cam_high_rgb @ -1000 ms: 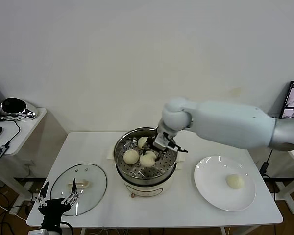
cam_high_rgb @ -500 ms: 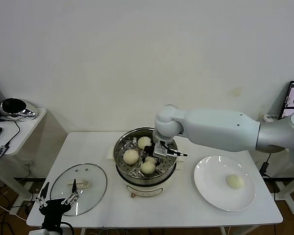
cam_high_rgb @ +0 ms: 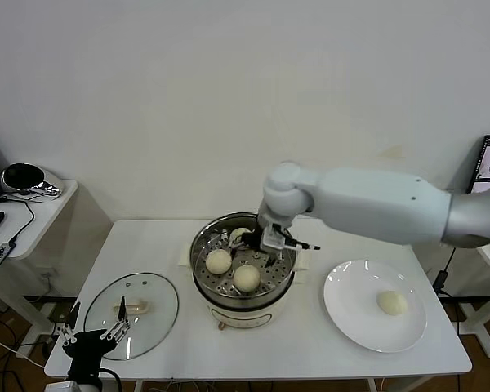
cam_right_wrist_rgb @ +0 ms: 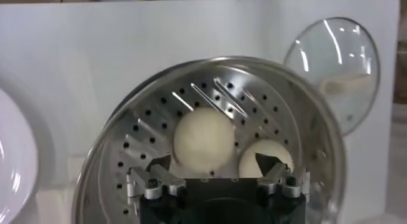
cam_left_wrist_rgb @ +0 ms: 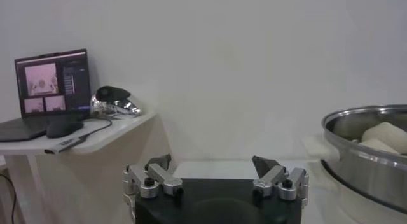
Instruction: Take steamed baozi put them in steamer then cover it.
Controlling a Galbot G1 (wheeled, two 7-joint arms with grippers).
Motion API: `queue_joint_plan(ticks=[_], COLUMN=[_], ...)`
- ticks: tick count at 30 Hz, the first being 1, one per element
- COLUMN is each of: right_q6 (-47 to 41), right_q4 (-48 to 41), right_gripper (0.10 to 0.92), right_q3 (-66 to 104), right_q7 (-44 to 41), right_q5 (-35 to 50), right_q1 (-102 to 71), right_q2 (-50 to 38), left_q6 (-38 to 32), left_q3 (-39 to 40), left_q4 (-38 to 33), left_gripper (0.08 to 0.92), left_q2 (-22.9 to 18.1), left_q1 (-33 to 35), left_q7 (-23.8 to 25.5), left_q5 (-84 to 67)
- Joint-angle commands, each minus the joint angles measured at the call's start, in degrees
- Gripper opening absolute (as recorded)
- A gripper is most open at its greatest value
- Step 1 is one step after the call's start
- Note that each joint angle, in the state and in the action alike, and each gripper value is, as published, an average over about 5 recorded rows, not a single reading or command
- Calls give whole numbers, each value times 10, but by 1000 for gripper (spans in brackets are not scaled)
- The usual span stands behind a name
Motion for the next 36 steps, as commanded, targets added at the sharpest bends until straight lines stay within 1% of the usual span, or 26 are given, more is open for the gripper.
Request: queue_joint_plan(ticks=[1, 4, 7, 13, 17, 24, 27, 31, 36], right_q6=[-260, -329, -354, -342, -332, -331, -332, -327, -313], right_q4=[74, 108, 133, 140, 116, 80, 66, 32, -21], right_gripper=[823, 823, 823, 823, 823, 823, 823, 823, 823], right_q3=[-2, -1, 1, 9, 75, 316, 393, 432, 439], right_q7=[-10, 1, 8, 27, 29, 27, 25, 25, 29], right_q5=[107, 113, 100, 51, 25, -12, -29, -50, -73], right_q1=[78, 69, 46, -19, -127, -414, -499, -549, -555], right_q2=[-175, -259, -329, -424, -459, -476, -466, -432, -388], left_q6=[1, 2, 2, 2, 3, 3, 3, 3, 2], left_q3=[3, 7, 11, 21, 29, 32, 31, 31, 29], left_q4=[1, 2, 4, 8, 6, 3, 1, -2, -5], left_gripper=[823, 823, 823, 823, 823, 823, 823, 823, 823], left_q2=[2, 7, 12, 18, 18, 17, 17, 15, 14], left_q1=[-3, -7, -11, -17, -19, -14, -11, -5, 1], left_q7=[1, 1, 1, 2, 2, 2, 2, 2, 2], left_q5=[0, 0, 0, 2, 5, 10, 11, 13, 13])
